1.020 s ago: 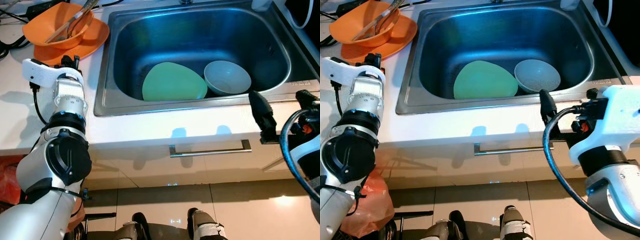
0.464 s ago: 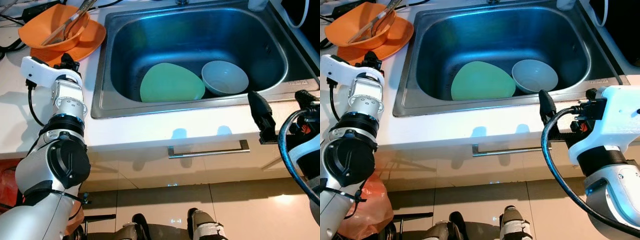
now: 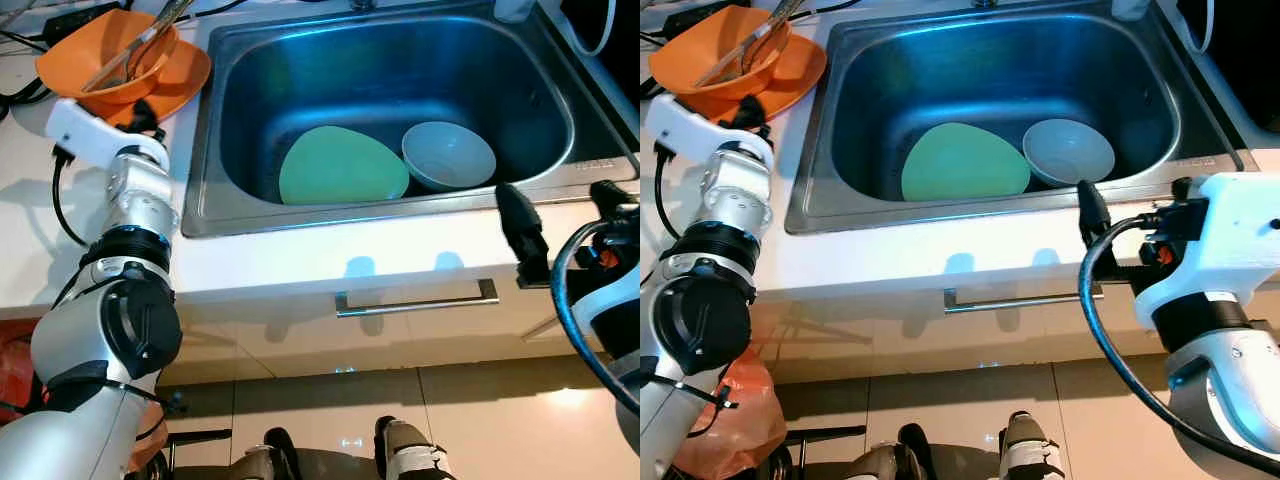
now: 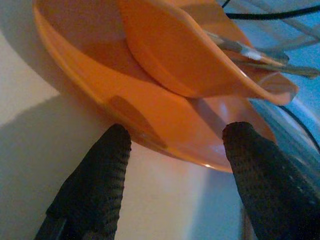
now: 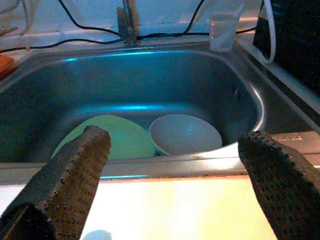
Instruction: Kitchen organization
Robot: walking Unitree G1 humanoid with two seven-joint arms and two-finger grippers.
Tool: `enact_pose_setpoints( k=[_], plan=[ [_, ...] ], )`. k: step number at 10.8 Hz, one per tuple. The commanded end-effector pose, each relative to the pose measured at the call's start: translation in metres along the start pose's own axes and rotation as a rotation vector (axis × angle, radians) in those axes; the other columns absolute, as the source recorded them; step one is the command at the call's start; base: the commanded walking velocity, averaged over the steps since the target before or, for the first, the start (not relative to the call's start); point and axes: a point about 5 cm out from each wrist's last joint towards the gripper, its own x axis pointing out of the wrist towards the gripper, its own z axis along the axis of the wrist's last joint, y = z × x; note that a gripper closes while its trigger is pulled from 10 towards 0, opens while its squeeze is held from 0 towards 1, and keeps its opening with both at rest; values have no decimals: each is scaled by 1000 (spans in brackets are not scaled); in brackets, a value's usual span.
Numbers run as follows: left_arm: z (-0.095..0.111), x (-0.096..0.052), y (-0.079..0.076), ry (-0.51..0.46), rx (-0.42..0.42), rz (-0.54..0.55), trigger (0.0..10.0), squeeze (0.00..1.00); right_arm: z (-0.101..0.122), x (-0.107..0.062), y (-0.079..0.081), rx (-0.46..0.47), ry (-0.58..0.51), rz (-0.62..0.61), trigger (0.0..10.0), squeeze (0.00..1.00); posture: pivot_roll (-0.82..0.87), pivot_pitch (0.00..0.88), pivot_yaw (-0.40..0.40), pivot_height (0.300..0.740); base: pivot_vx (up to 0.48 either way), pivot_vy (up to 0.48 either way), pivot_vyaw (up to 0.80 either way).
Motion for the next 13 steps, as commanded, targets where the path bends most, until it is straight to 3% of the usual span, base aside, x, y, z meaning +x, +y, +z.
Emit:
enact_pose_setpoints(
  k=[1, 6, 7, 13],
  plan=[
    [-41, -11, 44, 182, 51, 178, 10000, 1000, 1, -4, 4, 4, -19, 16, 10000, 353, -489, 259, 79, 740, 0, 0, 0],
    [-37, -8, 23, 199, 230, 93, 10000, 1000, -1, -4, 4, 8, -18, 8, 10000, 357, -484, 262, 92, 740, 0, 0, 0],
    [-34, -6, 15, 189, 268, 66, 10000, 0, -1, -5, 4, 9, -19, 6, 10000, 357, -482, 262, 95, 740, 0, 0, 0],
    [-14, 0, -10, 123, 340, 11, 10000, 0, -5, -6, 4, 17, -15, -7, 10000, 361, -475, 267, 106, 740, 0, 0, 0]
  ],
)
